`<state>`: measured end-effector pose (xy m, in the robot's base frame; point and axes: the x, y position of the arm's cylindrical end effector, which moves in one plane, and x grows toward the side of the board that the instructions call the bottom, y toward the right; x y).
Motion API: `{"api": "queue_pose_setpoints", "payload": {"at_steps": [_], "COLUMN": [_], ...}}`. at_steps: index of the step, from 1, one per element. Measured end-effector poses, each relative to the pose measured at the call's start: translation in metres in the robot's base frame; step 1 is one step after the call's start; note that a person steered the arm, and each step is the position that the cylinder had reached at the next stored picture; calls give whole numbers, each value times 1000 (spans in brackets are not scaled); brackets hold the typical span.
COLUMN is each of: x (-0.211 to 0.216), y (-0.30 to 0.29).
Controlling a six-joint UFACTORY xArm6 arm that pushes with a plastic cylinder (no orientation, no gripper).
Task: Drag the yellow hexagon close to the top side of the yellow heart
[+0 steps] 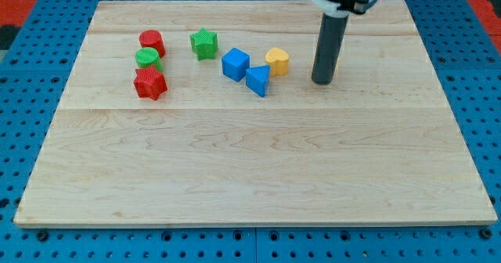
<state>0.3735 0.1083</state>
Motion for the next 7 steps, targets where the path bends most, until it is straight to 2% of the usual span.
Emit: {"api": "queue_pose_setpoints", "payload": {"at_steps": [1, 2, 3, 4, 5, 6, 7], "x": [-25, -24, -26, -62, -75, -59, -40], "y": [8, 36, 91, 102, 88, 109, 101]}}
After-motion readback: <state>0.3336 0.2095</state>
